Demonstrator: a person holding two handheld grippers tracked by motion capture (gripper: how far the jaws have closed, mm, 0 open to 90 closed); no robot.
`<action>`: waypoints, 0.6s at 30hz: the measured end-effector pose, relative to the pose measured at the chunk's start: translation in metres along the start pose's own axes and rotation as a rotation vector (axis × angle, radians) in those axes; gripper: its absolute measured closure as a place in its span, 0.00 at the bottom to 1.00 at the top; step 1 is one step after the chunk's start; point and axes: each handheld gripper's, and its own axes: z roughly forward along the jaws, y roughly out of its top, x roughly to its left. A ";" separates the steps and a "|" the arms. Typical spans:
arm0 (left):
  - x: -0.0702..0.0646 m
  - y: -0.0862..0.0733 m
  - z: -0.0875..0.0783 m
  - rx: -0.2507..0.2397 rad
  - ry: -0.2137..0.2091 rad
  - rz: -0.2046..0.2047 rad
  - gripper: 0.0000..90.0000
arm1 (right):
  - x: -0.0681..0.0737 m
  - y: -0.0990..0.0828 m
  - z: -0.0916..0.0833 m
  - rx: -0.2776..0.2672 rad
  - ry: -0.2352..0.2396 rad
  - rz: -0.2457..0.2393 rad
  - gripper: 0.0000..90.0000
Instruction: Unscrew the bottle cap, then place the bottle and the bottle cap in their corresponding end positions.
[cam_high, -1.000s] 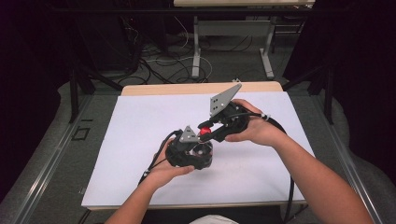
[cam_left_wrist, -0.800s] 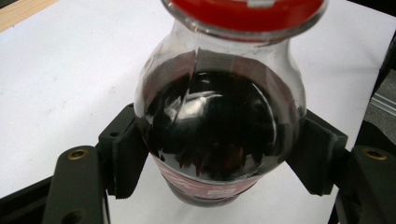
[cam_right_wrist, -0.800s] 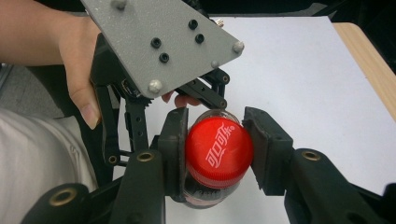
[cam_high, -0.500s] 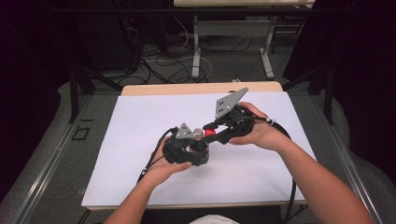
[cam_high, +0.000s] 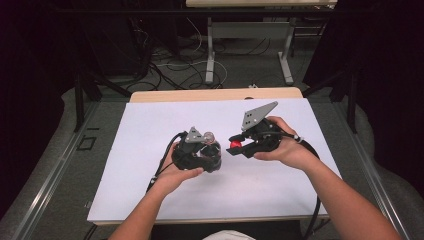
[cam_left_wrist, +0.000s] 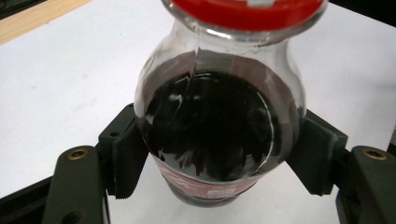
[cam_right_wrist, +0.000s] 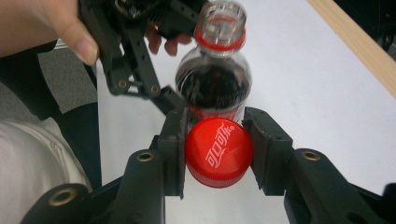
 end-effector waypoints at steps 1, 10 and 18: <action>0.001 0.002 -0.001 -0.004 0.004 0.001 0.33 | -0.001 -0.003 0.000 0.005 -0.001 -0.012 0.68; 0.015 0.019 0.001 -0.027 0.010 -0.024 0.33 | -0.003 -0.022 0.002 0.000 -0.048 0.069 0.68; 0.024 0.036 0.010 -0.020 0.027 -0.040 0.33 | -0.007 -0.041 0.006 0.017 -0.115 0.138 0.68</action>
